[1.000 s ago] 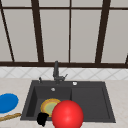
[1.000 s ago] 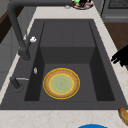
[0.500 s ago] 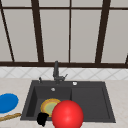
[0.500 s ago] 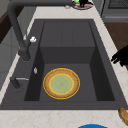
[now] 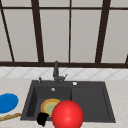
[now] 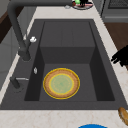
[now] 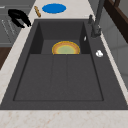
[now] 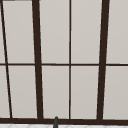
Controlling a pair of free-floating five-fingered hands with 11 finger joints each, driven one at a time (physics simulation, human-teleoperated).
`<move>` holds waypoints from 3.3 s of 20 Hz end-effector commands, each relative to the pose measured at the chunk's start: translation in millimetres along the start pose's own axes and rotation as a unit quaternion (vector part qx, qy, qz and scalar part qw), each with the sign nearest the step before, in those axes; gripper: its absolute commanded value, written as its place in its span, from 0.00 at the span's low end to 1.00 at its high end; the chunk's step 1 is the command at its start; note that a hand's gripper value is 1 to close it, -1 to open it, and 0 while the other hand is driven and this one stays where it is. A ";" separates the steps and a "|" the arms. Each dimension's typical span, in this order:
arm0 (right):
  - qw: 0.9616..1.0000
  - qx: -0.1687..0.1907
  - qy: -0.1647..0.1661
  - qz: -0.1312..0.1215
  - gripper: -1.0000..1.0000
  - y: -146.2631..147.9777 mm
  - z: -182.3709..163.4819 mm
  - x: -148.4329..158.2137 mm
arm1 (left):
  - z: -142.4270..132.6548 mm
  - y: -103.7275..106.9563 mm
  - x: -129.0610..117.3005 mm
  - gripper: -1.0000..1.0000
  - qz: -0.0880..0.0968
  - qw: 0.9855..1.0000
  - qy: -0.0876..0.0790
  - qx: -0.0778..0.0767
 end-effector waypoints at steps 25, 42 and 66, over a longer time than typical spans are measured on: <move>0.984 0.049 0.164 -0.040 1.00 -104.1 -37.0 4.9 | 0.0 0.0 0.0 0.50 0.000 1.000 0.000 0.000; 0.989 0.088 0.110 -0.035 0.00 -76.0 -41.8 49.4 | 0.0 0.0 0.0 0.50 0.000 1.000 0.000 0.000; 0.991 0.009 0.110 -0.075 0.00 -43.4 -37.8 30.3 | 0.0 0.0 0.0 0.50 0.000 1.000 0.000 0.000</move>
